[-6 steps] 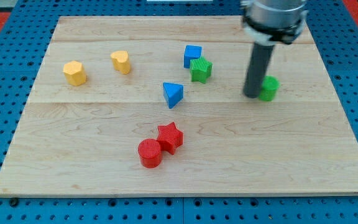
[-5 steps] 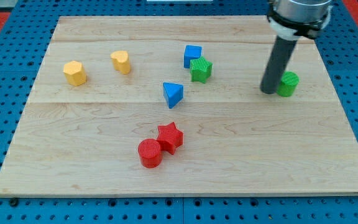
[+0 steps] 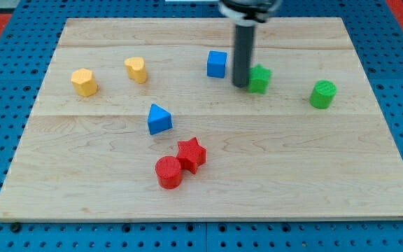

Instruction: Slide the green star closer to the green circle

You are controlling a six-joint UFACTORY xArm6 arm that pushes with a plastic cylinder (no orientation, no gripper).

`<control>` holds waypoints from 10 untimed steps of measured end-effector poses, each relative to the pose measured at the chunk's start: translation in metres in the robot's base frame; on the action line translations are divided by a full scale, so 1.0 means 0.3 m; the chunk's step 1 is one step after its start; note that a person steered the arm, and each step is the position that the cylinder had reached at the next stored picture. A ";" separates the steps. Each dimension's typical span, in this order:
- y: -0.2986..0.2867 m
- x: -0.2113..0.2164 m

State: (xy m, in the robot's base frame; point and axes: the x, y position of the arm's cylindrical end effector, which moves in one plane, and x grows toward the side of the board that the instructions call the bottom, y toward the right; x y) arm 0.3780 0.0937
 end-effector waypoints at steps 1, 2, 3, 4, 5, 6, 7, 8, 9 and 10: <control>0.028 0.028; -0.093 -0.034; 0.036 -0.063; 0.231 -0.036; 0.332 -0.036; 0.332 -0.036; 0.324 -0.038; 0.342 -0.121; 0.433 -0.095; 0.373 0.056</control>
